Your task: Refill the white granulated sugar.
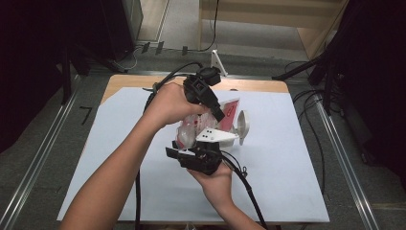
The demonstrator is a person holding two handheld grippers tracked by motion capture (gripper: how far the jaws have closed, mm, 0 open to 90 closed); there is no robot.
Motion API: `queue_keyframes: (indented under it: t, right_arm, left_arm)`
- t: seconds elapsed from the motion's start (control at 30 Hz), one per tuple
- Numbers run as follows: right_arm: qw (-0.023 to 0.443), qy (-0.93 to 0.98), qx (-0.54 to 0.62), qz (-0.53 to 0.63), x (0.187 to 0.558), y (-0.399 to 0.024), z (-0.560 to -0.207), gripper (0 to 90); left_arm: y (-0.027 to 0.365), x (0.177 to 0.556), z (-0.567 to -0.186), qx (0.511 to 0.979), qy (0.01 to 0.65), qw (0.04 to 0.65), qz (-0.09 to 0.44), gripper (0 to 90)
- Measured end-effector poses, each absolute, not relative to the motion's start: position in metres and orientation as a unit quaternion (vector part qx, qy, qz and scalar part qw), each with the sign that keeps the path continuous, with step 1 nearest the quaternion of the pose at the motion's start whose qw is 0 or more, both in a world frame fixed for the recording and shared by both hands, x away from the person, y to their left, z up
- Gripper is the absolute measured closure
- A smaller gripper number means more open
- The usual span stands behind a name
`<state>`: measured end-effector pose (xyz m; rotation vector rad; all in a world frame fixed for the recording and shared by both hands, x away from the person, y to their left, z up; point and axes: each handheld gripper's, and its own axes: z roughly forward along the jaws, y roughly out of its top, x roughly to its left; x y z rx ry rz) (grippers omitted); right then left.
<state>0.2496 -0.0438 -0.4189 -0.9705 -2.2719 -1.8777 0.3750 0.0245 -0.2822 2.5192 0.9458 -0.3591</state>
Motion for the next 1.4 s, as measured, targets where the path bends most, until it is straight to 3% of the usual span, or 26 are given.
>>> queue_keyframes:
  t: [0.73, 1.4]
  right_arm:
    - [-0.009, -0.738, -0.316, -0.596, 0.247, -0.049, -0.421, 63.7]
    - [0.005, -0.735, -0.309, -0.603, 0.249, -0.049, -0.415, 63.2]
  left_arm:
    - [0.020, 0.379, -0.287, 0.907, 0.335, 0.214, -0.143, 70.5]
    - [0.017, 0.383, -0.281, 0.906, 0.347, 0.200, -0.137, 71.0]
